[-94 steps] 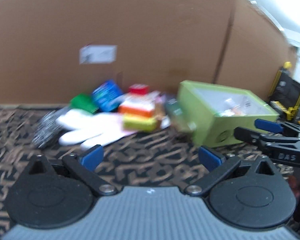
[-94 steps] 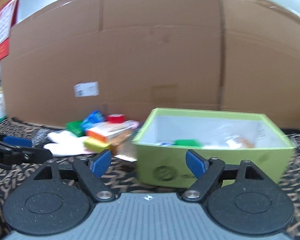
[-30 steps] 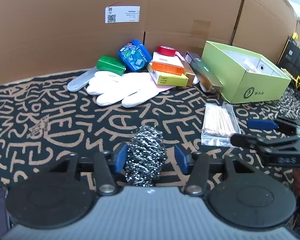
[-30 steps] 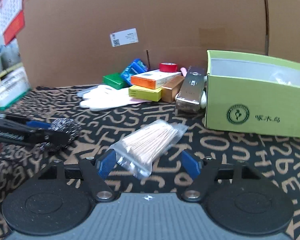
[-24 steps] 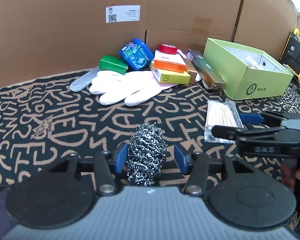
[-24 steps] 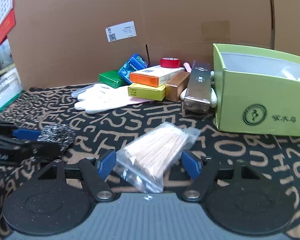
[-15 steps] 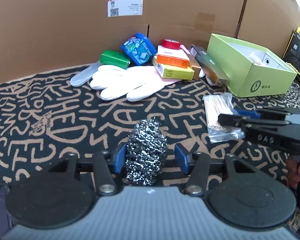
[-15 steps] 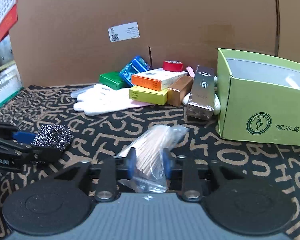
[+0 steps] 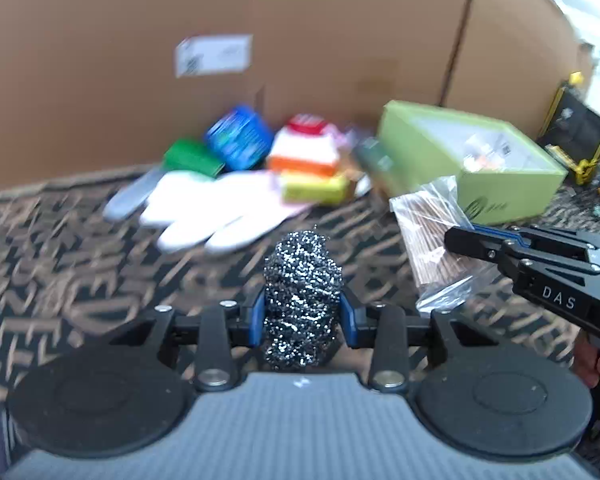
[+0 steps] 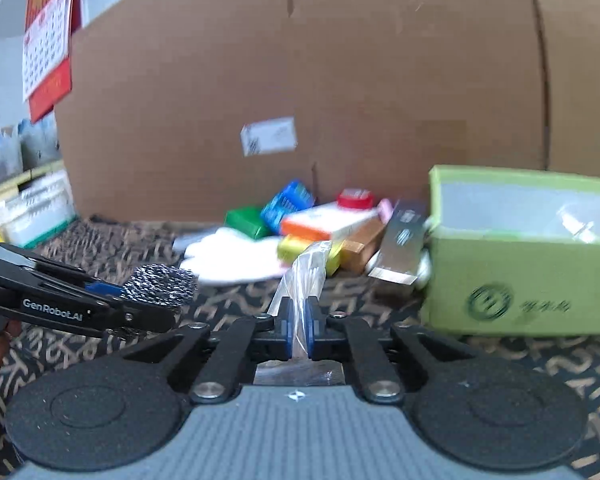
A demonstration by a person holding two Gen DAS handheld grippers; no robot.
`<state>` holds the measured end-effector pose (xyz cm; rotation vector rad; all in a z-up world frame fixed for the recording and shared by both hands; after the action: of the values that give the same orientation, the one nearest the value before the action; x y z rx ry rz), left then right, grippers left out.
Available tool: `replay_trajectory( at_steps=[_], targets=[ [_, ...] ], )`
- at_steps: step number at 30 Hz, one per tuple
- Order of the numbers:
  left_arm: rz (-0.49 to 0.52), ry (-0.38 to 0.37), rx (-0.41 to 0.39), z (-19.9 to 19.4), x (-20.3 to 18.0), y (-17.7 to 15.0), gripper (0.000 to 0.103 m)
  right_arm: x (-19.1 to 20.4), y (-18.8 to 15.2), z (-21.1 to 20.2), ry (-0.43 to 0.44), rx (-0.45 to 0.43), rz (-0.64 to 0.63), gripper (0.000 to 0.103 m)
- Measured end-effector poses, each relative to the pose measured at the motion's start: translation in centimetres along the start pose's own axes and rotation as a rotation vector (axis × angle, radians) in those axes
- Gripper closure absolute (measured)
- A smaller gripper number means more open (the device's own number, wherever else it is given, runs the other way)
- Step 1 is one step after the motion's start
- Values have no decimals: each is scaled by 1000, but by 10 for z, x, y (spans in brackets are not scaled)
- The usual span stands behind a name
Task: Organize objects
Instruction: 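Carry the scrubber and bag of sticks into the lime-green box and open both tools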
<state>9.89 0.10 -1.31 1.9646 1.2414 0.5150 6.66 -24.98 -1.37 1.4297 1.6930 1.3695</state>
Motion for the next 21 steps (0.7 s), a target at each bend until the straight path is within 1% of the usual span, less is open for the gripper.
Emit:
replay_trajectory(
  at_steps=[5, 8, 10, 13, 16, 19, 21],
  targets=[
    [63, -73, -72, 9, -39, 41, 67, -31, 32, -30, -83, -130, 6, 95],
    [116, -95, -119, 16, -67, 65, 67, -54, 49, -40, -155, -181, 10, 95],
    [126, -113, -137, 25, -84, 82, 67, -71, 59, -43, -204, -202, 14, 95],
    [136, -143, -140, 42, -107, 106, 66, -99, 70, -43, -250, -213, 49, 95],
    [141, -149, -141, 68, -128, 128, 66, -126, 77, -38, -285, -217, 75, 95],
    [121, -143, -128, 99, -143, 143, 66, -153, 81, -28, -282, -196, 115, 95],
    [104, -129, -100, 123, -147, 149, 66, -167, 82, -20, -269, -171, 146, 95]
  ],
)
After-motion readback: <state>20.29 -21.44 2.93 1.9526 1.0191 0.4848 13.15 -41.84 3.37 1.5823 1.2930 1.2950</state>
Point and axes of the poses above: each gripper's, at about its wrist camera, not at the fingertips, and z roughly the way its jaws point, x to its left, y to its top, the point moved 1 cm from there along z, roughly the way its jaws point, and after that the axes turned 5 degrees about z, right-handed, at the moved point
